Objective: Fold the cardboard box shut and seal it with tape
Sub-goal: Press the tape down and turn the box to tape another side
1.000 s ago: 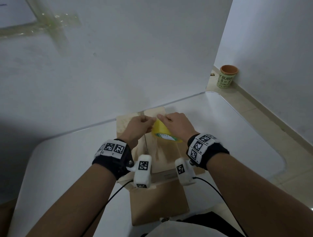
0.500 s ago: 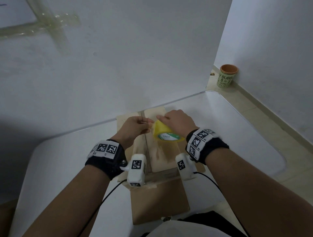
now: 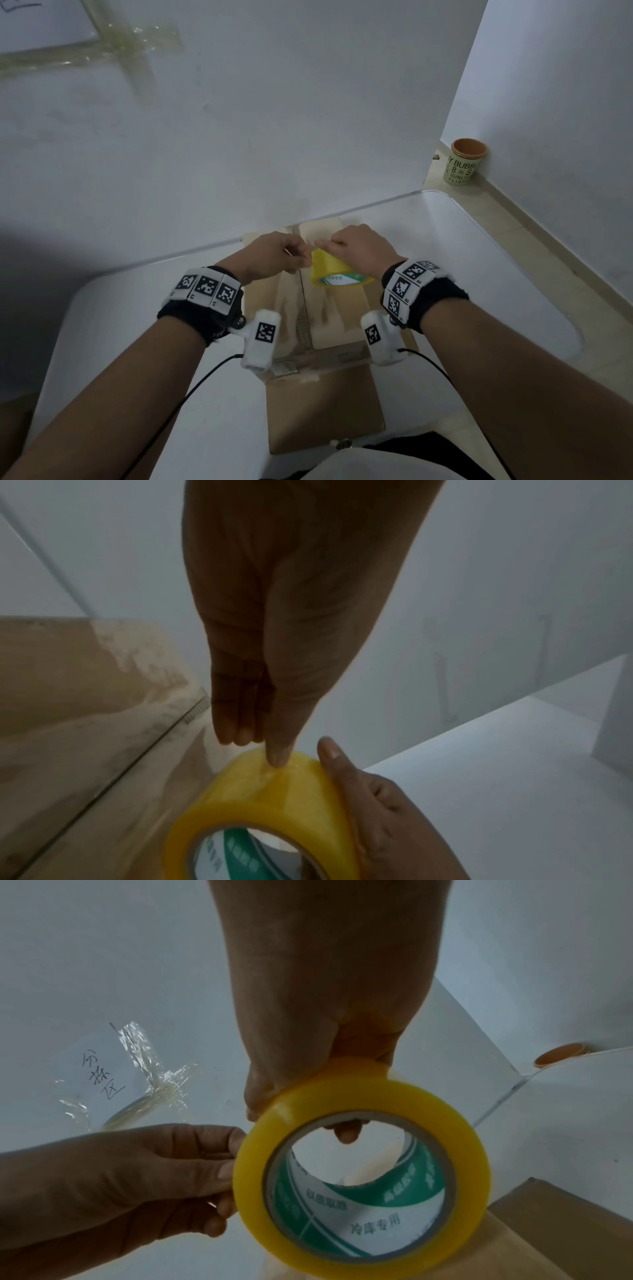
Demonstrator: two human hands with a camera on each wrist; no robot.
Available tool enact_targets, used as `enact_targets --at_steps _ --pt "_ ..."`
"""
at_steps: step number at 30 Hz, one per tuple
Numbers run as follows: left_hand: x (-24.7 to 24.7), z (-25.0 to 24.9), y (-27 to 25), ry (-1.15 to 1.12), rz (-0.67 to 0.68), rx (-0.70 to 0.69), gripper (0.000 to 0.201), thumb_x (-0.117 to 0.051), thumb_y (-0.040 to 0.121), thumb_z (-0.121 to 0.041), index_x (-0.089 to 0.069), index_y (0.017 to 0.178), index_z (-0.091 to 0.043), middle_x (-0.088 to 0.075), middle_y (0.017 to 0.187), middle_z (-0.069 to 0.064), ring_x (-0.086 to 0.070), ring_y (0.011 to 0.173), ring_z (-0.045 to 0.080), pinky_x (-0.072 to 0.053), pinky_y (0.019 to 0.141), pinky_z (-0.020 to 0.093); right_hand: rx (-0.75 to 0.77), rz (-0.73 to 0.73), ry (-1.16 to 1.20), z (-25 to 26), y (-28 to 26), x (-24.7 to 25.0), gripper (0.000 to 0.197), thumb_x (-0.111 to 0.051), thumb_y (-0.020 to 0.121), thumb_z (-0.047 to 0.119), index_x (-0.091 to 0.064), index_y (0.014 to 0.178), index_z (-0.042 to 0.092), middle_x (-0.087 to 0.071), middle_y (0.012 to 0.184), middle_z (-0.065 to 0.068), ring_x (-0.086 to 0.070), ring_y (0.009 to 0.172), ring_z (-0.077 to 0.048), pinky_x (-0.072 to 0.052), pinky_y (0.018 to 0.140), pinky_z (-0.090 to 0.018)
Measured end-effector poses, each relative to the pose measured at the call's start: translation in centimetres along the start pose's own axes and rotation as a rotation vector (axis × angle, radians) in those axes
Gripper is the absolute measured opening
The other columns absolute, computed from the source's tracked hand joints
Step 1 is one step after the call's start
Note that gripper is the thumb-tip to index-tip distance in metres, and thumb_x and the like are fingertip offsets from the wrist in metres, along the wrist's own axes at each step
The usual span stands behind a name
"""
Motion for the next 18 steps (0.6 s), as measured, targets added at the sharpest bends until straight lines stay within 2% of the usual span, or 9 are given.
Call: enact_targets --at_steps 2,5,7,9,11,13,16,18 --pt "0.0 0.4 -0.3 -0.044 0.054 -0.011 0.003 -0.068 0.088 -0.014 -0.066 0.090 -0.012 -0.064 0.085 -0.001 -0.064 0.074 0.013 -0.053 0.076 0.024 -0.010 0.009 0.042 -0.3 -0.1 -0.1 0.060 -0.043 0.095 0.054 -0.030 0.051 0.016 -0.034 0.051 0.000 -0.036 0.049 -0.015 -0.026 0.049 -0.029" --pt "0.1 1.4 -1.2 -0.308 0.166 0.018 0.002 -0.060 0.094 -0.012 -0.060 0.093 -0.010 -0.060 0.087 0.007 -0.064 0.080 0.016 -0.055 0.084 0.028 -0.052 -0.018 0.165 -1.2 -0.1 0.4 0.060 -0.045 0.095 0.053 -0.028 0.052 0.015 -0.033 0.051 -0.001 -0.035 0.048 -0.015 -0.027 0.052 -0.030" --pt "-0.2 1.9 -1.6 -0.524 0.166 0.099 0.010 -0.054 0.098 -0.019 -0.056 0.091 -0.012 -0.062 0.087 0.010 -0.064 0.080 0.019 -0.056 0.088 0.032 -0.049 -0.031 0.182 -1.2 0.0 0.7 0.059 -0.046 0.095 0.052 -0.030 0.053 0.014 -0.035 0.051 -0.002 -0.036 0.048 -0.015 -0.027 0.051 -0.030" --pt "-0.4 2.4 -1.2 -0.649 0.099 0.179 0.024 -0.052 0.098 -0.033 -0.055 0.088 -0.012 -0.064 0.083 0.012 -0.065 0.077 0.021 -0.057 0.083 0.033 -0.036 -0.029 0.174 -0.6 0.2 0.7 0.058 -0.046 0.095 0.052 -0.031 0.053 0.015 -0.036 0.052 -0.002 -0.036 0.049 -0.014 -0.026 0.050 -0.028" --pt "0.0 2.6 -0.6 -0.572 -0.020 0.176 0.026 -0.058 0.094 -0.035 -0.054 0.083 -0.012 -0.065 0.081 0.012 -0.065 0.072 0.019 -0.057 0.072 0.028 -0.043 -0.013 0.186 -0.5 0.4 0.2 0.058 -0.046 0.094 0.052 -0.029 0.053 0.016 -0.034 0.052 0.000 -0.035 0.049 -0.013 -0.025 0.051 -0.029" --pt "0.5 2.6 -0.2 -0.486 -0.112 0.132 0.019 -0.064 0.091 -0.021 -0.052 0.081 -0.011 -0.064 0.080 0.014 -0.063 0.067 0.018 -0.056 0.066 0.024 -0.062 0.031 0.179 -0.7 0.8 -0.5 0.058 -0.047 0.092 0.056 -0.028 0.052 0.018 -0.032 0.052 0.001 -0.034 0.049 -0.014 -0.027 0.055 -0.031" --pt "1.7 2.2 0.0 -0.365 -0.177 0.075 0.013 -0.066 0.087 -0.005 -0.053 0.085 -0.008 -0.064 0.077 0.013 -0.061 0.068 0.021 -0.058 0.071 0.028 -0.063 0.174 0.156 -0.6 0.8 -1.7 0.056 -0.047 0.090 0.060 -0.034 0.052 0.020 -0.039 0.054 0.003 -0.041 0.053 -0.013 -0.032 0.062 -0.030" --pt "2.5 1.3 0.0 -0.205 -0.204 0.017 0.011 -0.066 0.085 -0.007 -0.056 0.087 -0.010 -0.066 0.080 0.009 -0.063 0.072 0.020 -0.056 0.076 0.030 -0.062 0.312 0.173 -0.1 0.3 -2.4 0.051 -0.049 0.091 0.056 -0.055 0.058 0.018 -0.058 0.062 0.004 -0.054 0.061 -0.010 -0.039 0.063 -0.026"
Point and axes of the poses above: each hand's wrist, its own y-axis towards the middle knuckle, its own x-axis out of the back of the hand, z = x × y, the point moved 7 cm from there along y, towards the middle knuckle
